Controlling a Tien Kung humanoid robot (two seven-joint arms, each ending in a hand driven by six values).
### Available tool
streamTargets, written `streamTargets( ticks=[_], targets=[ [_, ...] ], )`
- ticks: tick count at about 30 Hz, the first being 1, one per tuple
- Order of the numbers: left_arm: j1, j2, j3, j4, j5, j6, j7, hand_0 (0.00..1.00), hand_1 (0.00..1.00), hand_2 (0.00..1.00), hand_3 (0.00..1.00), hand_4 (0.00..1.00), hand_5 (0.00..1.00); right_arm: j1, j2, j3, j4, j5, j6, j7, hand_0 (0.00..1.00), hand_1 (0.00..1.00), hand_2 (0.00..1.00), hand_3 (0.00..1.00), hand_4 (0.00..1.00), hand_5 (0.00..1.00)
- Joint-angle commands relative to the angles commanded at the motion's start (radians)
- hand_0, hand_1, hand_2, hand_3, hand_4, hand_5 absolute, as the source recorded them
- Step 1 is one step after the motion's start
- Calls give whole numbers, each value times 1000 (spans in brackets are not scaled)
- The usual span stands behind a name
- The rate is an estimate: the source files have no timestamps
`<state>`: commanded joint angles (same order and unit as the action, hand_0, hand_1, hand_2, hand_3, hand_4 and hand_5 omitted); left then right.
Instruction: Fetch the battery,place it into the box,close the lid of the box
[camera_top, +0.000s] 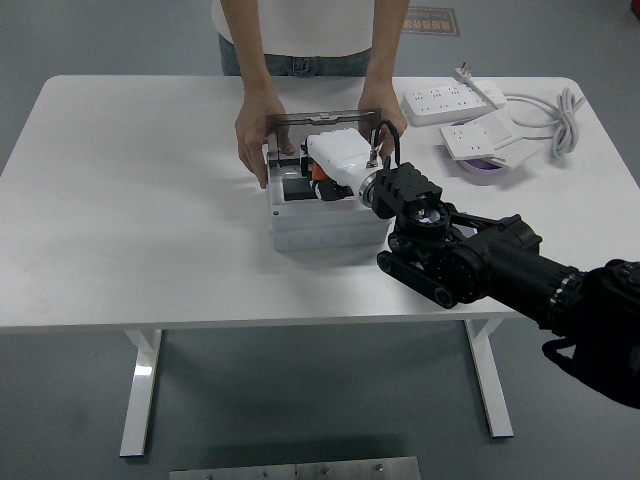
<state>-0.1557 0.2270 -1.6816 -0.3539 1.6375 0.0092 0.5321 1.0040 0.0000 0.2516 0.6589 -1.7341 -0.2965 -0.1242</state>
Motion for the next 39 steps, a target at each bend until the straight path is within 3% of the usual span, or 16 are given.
streamTargets(
  ticks=[9,19,33,34,39],
  targets=[
    [-8,0,-4,1,10,-6,-1,530,732,637,539,267,2,10,0,-18,-8,35,-56,28,243,234,364,329,14,2],
    [-14,1,-8,1,17,-9,-1,529,732,637,539,263,2,17,0,-39,-18,76,-83,47,249,233,357,325,14,2],
    [-14,0,-10,0,20,-12,0,529,732,637,539,259,2,10,0,-31,-32,140,-59,77,254,237,357,332,17,2],
    [-14,0,-10,0,20,-12,-1,528,732,637,539,257,2,10,0,-31,-33,143,-57,80,295,249,370,354,68,2],
    [-14,-1,-10,0,21,-12,0,528,732,637,539,257,2,9,0,-29,-35,152,-50,90,295,249,370,354,68,2]
  ],
)
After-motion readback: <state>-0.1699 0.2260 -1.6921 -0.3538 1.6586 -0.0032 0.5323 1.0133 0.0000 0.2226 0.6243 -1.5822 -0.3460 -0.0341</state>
